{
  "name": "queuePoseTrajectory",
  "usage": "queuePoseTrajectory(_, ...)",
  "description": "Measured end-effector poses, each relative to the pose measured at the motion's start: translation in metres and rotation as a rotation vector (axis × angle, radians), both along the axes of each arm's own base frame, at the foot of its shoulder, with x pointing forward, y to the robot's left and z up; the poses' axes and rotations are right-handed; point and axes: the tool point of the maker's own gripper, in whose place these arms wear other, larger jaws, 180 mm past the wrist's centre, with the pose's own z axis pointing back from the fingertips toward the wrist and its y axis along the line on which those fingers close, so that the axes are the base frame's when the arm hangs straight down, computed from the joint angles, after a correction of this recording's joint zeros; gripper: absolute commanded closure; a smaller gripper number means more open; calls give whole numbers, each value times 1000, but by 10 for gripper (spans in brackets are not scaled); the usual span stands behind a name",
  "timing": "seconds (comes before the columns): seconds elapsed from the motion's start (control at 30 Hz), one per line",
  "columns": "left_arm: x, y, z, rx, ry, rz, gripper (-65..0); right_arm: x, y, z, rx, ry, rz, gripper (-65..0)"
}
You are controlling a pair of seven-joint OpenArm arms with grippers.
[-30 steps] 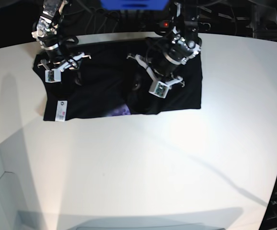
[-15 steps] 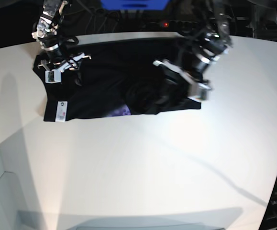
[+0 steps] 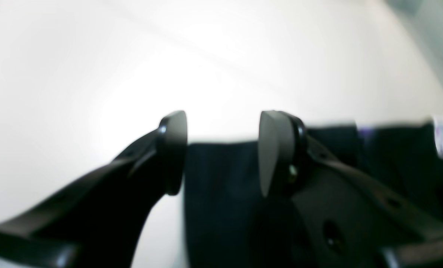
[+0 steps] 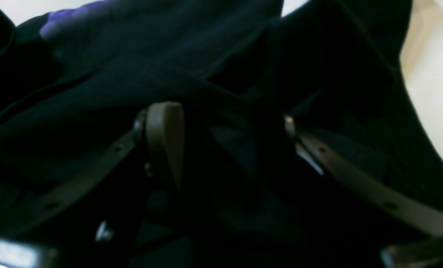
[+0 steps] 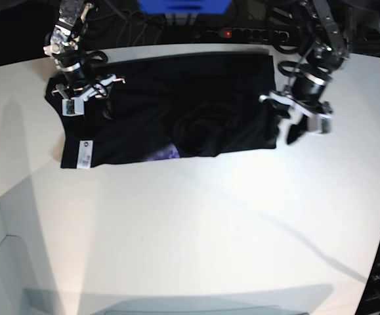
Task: Fold the T-shirt properly
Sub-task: 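Release and reposition the left gripper at the folded end's edge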
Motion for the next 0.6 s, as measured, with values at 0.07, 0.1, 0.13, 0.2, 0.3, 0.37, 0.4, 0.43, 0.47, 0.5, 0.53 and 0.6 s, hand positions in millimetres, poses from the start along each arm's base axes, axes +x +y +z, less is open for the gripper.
queuePoseTrajectory(0.07,-7,-29,-22,7,70,-84,-297,0,0,0,0,1,0,-340)
queuePoseTrajectory(0.1,-11,-45,-29,10,93,-130,-297,0,0,0,0,1,0,-340)
queuePoseTrajectory(0.13,-15,-64,-33,6,100,-186,-297,0,0,0,0,1,0,-340)
queuePoseTrajectory(0.2,-25,-95,-42,50,119,-319,-297,0,0,0,1,0,0,-340)
queuePoseTrajectory(0.3,-49,-145,-46,49,135,-519,-297,0,0,0,1,0,1,-340)
queuePoseTrajectory(0.37,-61,-168,-35,18,112,-619,-297,0,0,0,0,0,1,-340)
queuePoseTrajectory(0.4,-63,-177,-27,-1,91,-654,-297,0,0,0,1,0,1,-340)
queuePoseTrajectory(0.43,-63,-181,-20,-9,69,-677,-297,0,0,0,0,0,1,-340)
queuePoseTrajectory(0.47,-62,-185,-13,-24,51,-697,-297,0,0,0,1,0,0,-340)
queuePoseTrajectory(0.5,-60,-186,-7,-43,35,-699,-297,0,0,0,1,0,1,-340)
queuePoseTrajectory(0.53,-59,-186,-1,-62,26,-703,-297,0,0,0,0,0,1,-340)
queuePoseTrajectory(0.6,-57,-178,7,-91,16,-692,-297,0,0,0,0,0,2,-340)
